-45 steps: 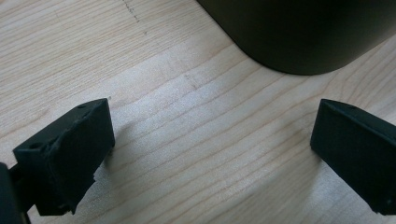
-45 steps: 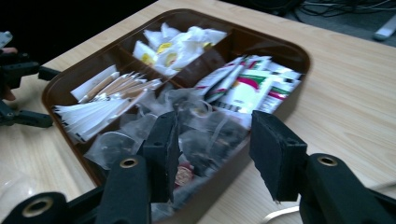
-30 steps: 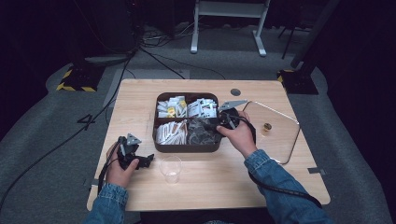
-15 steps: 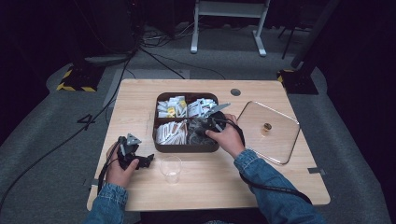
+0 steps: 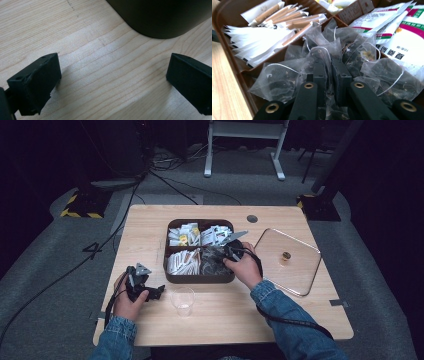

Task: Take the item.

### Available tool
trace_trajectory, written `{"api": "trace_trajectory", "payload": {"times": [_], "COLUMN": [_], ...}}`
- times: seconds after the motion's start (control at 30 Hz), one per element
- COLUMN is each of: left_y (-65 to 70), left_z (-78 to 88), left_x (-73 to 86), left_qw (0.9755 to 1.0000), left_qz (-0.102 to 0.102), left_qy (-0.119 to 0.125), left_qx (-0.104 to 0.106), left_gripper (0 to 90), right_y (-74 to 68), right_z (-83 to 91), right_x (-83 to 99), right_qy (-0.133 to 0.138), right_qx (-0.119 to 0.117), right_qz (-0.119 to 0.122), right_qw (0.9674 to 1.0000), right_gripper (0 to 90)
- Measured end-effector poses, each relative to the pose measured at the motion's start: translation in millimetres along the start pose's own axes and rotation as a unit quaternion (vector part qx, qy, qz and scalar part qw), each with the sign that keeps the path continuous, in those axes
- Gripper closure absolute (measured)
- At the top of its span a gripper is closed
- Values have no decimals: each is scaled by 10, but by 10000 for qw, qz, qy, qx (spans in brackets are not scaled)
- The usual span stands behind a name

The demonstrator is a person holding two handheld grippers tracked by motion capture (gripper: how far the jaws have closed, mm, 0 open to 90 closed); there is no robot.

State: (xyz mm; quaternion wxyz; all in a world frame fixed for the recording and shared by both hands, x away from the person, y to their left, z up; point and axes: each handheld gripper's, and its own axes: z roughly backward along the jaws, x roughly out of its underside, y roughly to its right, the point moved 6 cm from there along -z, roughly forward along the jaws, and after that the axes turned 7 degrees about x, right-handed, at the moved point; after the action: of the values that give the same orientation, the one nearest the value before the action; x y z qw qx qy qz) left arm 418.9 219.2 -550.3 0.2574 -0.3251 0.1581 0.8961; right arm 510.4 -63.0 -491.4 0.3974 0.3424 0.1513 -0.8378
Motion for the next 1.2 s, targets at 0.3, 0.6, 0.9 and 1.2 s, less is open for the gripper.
{"api": "trace_trajectory", "payload": {"times": [0.3, 0.6, 0.9, 1.2], "left_y": [0, 0, 0, 0], "left_z": [0, 0, 0, 0], "left_x": [0, 0, 0, 0], "left_qw": [10000, 10000, 10000, 10000], "left_qz": [3, 2, 2, 0], "left_qy": [-1, -2, -2, 0], "left_qx": [0, -1, -1, 0], "left_gripper": [1, 1, 1, 1], "right_y": [-28, -88, -140, -220], "right_z": [138, 301, 483, 629], "right_x": [-66, -132, -208, -255], "right_qy": [341, 635, 931, 1110], "right_qx": [-165, -393, -652, -916], "right_qz": [-80, -189, -334, -449], "right_qw": [9993, 9970, 9930, 9886], "right_gripper": [829, 830, 830, 830]}}
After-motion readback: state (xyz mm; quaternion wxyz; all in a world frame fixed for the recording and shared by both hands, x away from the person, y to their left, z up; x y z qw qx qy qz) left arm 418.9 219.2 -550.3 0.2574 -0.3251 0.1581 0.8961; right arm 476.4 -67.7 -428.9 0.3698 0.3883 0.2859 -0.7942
